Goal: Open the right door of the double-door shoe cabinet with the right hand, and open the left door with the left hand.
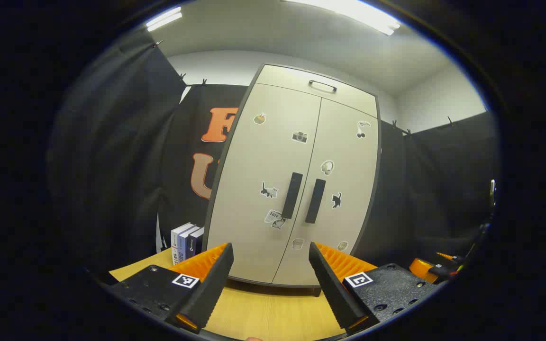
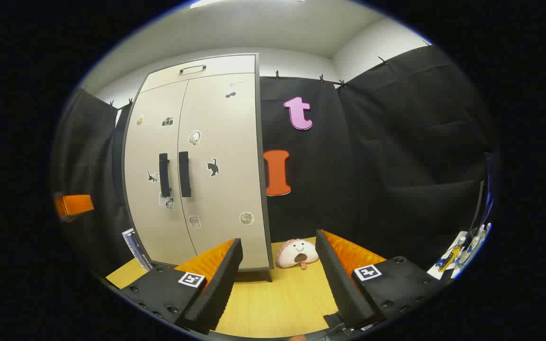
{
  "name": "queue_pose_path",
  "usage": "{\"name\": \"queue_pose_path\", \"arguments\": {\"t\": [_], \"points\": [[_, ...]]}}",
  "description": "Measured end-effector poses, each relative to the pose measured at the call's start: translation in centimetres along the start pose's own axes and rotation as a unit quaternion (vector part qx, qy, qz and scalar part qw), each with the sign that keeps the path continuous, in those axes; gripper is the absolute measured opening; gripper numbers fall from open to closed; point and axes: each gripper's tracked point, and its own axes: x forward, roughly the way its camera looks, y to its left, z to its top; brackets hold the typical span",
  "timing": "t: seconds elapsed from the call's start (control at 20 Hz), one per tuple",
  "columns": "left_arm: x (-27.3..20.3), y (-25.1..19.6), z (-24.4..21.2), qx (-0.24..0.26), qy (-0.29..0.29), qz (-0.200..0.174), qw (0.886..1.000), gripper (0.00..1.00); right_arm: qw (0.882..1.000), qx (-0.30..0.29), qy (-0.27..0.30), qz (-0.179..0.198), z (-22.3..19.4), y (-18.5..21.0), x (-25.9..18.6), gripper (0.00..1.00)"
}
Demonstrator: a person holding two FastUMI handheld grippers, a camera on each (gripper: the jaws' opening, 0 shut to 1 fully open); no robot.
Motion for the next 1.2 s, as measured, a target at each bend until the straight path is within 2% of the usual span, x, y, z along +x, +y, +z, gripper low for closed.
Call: {"name": "queue_pose_path", "arguments": {"t": [0.05, 0.2, 0.3, 0.45, 0.9, 1.15, 1.2], "points": [[-0.2, 0.9, 0.5, 0.000, -0.005, 0.011, 1.000, 0.95, 1.000, -0.001, 0.000, 0.001, 0.0, 0.3, -0.3, 0.99], [-1.0, 2.9, 1.0, 0.018, -0.012, 0.036, 0.999, 0.96, 1.000, -0.008, 0.001, 0.007, 0.2, 1.0, -1.1, 0.98], [-1.4, 3.7, 0.7, 0.022, -0.006, 0.044, 0.999, 0.99, 1.000, -0.010, 0.001, 0.008, 0.3, 1.1, -1.7, 0.99], [-1.9, 4.3, 0.0, 0.021, 0.004, 0.049, 0.999, 0.96, 1.000, -0.011, 0.000, 0.008, 0.5, 1.3, -2.2, 0.99], [-2.5, 4.3, -0.6, 0.035, 0.011, 0.046, 0.998, 0.96, 1.000, -0.013, 0.010, 0.009, 0.0, 2.3, -2.2, 0.98], [-2.4, 4.8, -1.2, 0.042, 0.021, 0.045, 0.998, 0.96, 0.999, 0.002, 0.012, 0.040, 1.1, 5.0, -0.3, 0.98], [-2.3, 4.7, -1.5, 0.043, 0.026, 0.042, 0.998, 0.96, 0.999, 0.004, 0.014, 0.045, 1.4, 5.6, 0.3, 0.89]]}}
